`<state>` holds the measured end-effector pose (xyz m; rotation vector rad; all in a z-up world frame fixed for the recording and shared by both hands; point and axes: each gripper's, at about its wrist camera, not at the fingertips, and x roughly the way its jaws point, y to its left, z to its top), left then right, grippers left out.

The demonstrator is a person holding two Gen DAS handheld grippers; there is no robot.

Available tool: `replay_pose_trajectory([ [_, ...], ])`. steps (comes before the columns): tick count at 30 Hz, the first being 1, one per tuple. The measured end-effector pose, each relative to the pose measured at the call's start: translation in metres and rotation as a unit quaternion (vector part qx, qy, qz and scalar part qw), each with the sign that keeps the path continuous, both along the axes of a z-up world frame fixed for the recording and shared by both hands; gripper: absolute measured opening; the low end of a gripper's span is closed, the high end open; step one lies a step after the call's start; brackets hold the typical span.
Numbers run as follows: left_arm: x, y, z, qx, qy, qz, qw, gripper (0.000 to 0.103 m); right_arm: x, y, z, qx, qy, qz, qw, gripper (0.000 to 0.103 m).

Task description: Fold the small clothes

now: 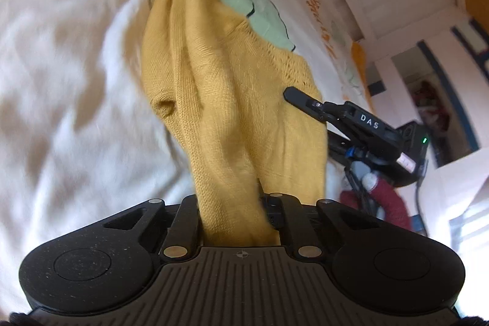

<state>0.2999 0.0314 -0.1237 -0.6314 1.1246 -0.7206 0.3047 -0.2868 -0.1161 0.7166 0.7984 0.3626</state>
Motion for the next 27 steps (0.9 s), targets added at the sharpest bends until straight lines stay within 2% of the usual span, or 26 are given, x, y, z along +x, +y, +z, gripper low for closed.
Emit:
replay_pose_trajectory([
  [4,-0.011,0.0,0.012,-0.014,-0.003,-0.012,0.9998,0.012,-0.016,0.006,0.019,-0.026,-0.009,-0.007,1.0,0.04],
  [7,-0.029,-0.002,0.019,-0.03,0.01,-0.026,0.9992,0.012,-0.037,0.006,0.03,-0.04,0.001,-0.007,0.999,0.04],
  [15,-0.11,-0.014,0.028,-0.052,0.028,-0.075,0.9954,0.012,-0.134,-0.003,0.042,-0.051,0.054,-0.008,0.997,0.04],
  [20,-0.161,-0.018,0.026,-0.051,0.036,-0.086,0.9943,0.012,-0.19,-0.007,0.046,-0.045,0.07,-0.013,0.996,0.041],
  [23,-0.178,-0.014,0.017,-0.022,0.032,-0.07,0.9968,0.013,-0.209,-0.003,0.045,-0.059,0.064,-0.018,0.996,0.043],
  [25,-0.183,-0.012,0.013,0.022,0.008,-0.052,0.9984,0.017,-0.218,-0.002,0.044,-0.081,0.053,-0.033,0.995,0.048],
  [27,-0.186,-0.01,0.013,0.042,-0.01,-0.038,0.9983,0.021,-0.224,-0.001,0.045,-0.109,0.04,-0.051,0.992,0.053],
])
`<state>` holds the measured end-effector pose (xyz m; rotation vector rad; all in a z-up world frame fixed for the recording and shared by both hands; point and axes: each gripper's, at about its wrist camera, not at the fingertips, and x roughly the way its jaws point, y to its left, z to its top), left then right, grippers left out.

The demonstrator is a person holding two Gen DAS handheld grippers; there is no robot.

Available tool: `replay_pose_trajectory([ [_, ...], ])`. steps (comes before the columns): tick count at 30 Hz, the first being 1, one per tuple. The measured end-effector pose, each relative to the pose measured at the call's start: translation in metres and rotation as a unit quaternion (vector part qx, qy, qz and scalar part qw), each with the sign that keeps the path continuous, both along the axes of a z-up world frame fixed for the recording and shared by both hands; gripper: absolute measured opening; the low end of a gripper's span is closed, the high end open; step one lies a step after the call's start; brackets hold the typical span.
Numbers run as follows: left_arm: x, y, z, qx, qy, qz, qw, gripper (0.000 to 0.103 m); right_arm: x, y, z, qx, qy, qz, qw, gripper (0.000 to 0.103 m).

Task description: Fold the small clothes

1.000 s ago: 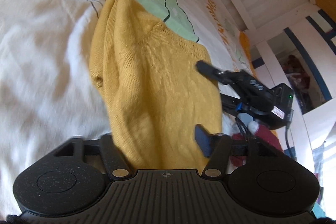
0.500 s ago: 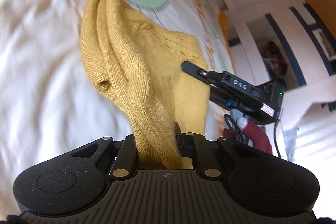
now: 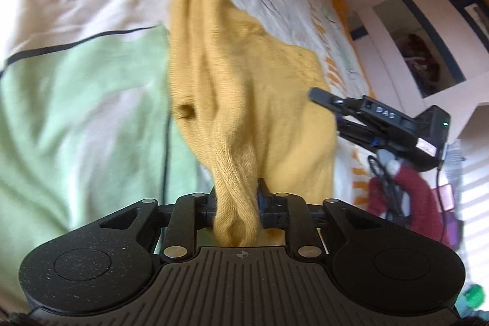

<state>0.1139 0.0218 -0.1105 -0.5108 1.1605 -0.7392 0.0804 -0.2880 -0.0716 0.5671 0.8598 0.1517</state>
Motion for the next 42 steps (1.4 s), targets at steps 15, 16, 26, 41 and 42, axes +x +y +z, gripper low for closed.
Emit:
replay_pose_trajectory([
  [15,-0.051,-0.004,0.066,0.14,-0.243,0.037,0.9591,0.037,-0.065,0.008,0.009,-0.095,-0.099,-0.101,0.985,0.074],
  [16,-0.05,-0.008,0.071,0.14,-0.258,0.041,0.955,0.041,-0.067,0.009,0.01,-0.105,-0.105,-0.101,0.984,0.074],
  [26,0.008,-0.058,0.056,0.19,-0.286,0.068,0.9369,0.047,-0.037,0.021,0.016,-0.157,-0.115,-0.091,0.977,0.081],
  [41,0.015,-0.041,0.038,0.239,-0.254,0.099,0.932,0.072,-0.038,0.024,0.005,-0.202,-0.096,-0.089,0.971,0.098],
  [42,0.01,-0.039,0.042,0.24,-0.257,0.098,0.931,0.075,-0.044,0.025,0.01,-0.203,-0.103,-0.088,0.97,0.103],
])
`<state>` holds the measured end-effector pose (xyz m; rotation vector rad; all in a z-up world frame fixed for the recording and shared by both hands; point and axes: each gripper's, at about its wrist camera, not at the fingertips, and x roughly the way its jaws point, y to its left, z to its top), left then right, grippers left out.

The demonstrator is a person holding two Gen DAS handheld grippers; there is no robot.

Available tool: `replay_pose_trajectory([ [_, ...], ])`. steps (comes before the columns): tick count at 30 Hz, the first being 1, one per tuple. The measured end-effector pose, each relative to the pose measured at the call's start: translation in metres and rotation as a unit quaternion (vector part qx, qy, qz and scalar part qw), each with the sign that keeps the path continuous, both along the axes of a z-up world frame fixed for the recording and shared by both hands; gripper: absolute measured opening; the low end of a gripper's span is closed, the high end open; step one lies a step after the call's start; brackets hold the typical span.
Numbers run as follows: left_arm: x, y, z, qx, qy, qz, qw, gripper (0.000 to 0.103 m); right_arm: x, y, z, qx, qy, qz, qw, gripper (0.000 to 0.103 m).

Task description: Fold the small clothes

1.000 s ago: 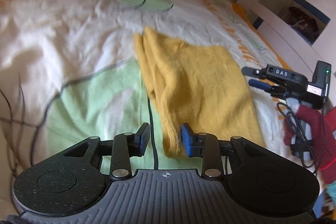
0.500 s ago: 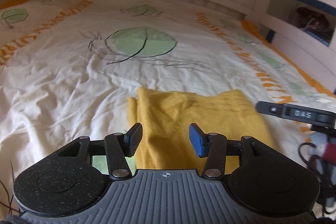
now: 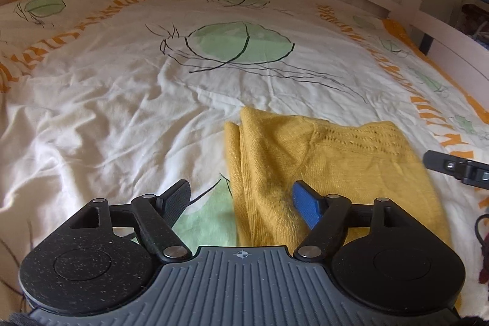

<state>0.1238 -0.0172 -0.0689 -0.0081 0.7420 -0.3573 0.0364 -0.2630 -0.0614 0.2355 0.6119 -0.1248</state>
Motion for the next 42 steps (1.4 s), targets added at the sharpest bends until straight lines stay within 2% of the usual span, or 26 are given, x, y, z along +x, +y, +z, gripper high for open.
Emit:
replay_pose_trajectory([
  [1,-0.005,0.002,0.003,0.002,-0.003,0.002,1.0,0.083,-0.008,0.002,0.005,-0.003,-0.007,0.003,1.0,0.103],
  [2,-0.011,0.003,0.006,0.003,-0.007,0.004,1.0,0.086,-0.014,0.004,0.009,-0.006,-0.012,0.004,1.0,0.103],
  [4,-0.024,0.005,0.011,0.006,-0.016,0.003,0.9999,0.102,-0.03,0.009,0.016,-0.01,-0.02,0.007,1.0,0.103],
  [9,-0.05,0.003,0.02,0.023,-0.027,0.006,0.9994,0.102,-0.06,0.023,0.021,-0.017,-0.005,0.0,1.0,0.103],
  [17,-0.073,-0.006,0.025,0.01,0.013,-0.006,0.9998,0.102,-0.083,0.035,0.024,0.021,0.028,-0.004,0.999,0.103],
  [23,-0.089,-0.014,0.026,0.053,0.031,0.013,0.998,0.101,-0.097,0.05,0.027,0.005,0.041,-0.004,0.999,0.102],
  [27,-0.097,-0.017,0.031,0.093,0.014,0.034,0.995,0.101,-0.106,0.059,0.031,-0.019,0.037,-0.015,0.999,0.102],
  [31,-0.099,-0.021,0.034,0.124,0.004,0.049,0.9911,0.101,-0.108,0.065,0.033,-0.056,0.056,-0.054,0.995,0.102],
  [42,-0.1,-0.016,0.027,0.101,0.037,0.039,0.9935,0.101,-0.106,0.071,0.026,-0.015,0.067,-0.016,0.998,0.102],
])
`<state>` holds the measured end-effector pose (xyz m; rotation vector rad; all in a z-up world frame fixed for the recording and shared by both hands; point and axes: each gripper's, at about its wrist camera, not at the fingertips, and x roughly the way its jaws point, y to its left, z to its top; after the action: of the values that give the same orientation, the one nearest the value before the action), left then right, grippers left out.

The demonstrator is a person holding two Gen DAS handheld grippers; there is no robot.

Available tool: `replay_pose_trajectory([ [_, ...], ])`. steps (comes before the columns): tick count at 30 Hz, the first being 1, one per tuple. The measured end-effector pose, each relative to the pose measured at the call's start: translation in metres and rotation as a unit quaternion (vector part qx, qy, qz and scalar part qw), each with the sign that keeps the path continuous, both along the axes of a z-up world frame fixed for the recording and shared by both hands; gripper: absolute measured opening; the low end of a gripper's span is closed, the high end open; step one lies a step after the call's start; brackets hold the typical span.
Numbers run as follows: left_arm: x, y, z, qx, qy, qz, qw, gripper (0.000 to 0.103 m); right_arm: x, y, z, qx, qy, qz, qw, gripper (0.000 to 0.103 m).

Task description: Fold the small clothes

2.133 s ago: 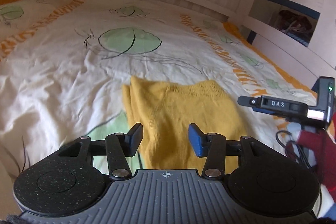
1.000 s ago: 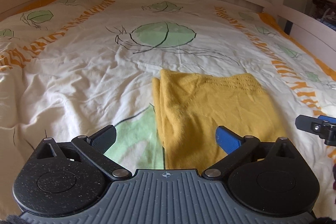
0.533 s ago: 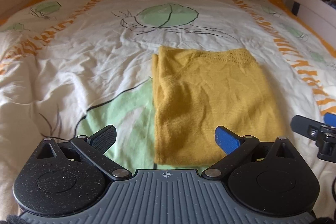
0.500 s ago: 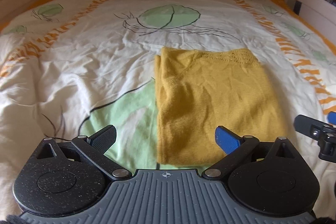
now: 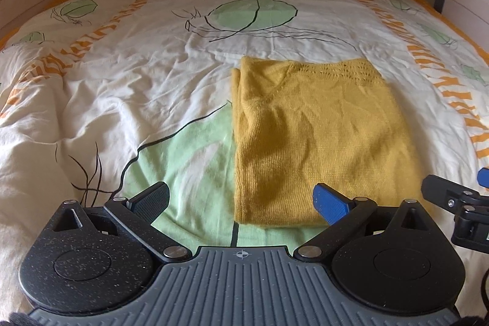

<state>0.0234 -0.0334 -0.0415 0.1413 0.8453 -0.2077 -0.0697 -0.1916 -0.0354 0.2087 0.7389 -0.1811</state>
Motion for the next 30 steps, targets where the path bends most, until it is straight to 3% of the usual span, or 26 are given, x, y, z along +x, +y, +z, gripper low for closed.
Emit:
replay_pose_trajectory([
  [30,-0.004,0.004,-0.005,0.0,0.036,-0.007,0.9993,0.101,0.002,0.005,-0.013,0.027,0.052,0.013,0.998,0.102],
])
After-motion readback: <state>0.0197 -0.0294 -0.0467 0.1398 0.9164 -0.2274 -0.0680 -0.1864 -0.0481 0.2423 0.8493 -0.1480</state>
